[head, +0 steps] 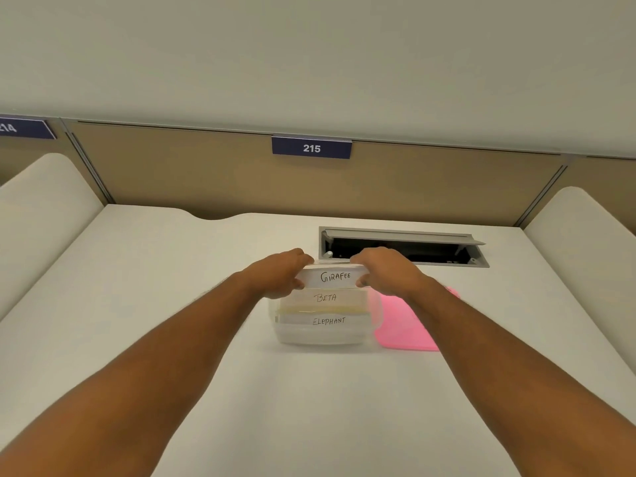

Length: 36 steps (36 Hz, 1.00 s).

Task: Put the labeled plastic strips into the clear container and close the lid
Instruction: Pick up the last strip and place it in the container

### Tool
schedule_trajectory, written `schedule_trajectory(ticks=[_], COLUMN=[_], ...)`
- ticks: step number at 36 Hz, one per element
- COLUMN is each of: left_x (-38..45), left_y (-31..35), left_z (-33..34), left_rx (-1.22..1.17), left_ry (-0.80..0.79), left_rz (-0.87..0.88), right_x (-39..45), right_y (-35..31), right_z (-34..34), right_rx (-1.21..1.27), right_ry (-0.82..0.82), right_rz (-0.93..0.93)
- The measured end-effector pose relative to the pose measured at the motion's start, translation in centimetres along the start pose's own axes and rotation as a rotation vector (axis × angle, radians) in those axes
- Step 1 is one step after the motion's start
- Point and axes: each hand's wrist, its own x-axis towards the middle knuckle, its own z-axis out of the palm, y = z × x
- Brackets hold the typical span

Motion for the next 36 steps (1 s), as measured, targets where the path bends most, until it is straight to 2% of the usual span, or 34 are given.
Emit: schedule_trajectory(ticks=[12,24,30,36], left_x=[1.6,2.3,2.1,1.7], left_y=[-1.3,-1.5,-1.1,-0.8], left_z=[4.2,6.5,6.8,7.6], left_rx=[0.136,0.241,0.289,0.306], left_ry=[0.024,0.03,0.042,0.135], left_rz=[-0.002,-0.029,-0.029,-0.028], right_x=[2.6,3.3,3.3,2.0], right_y=[1.1,1.4,1.5,1.4], right_z=[5.1,8.5,9.8,10.5], right_rx=[-0.094,-0.391,-0.343,-0.167], right_ry=[-0.043,0.073,0.133,0.325], right_rz=[0.02,-0.069,-0.058,-0.051])
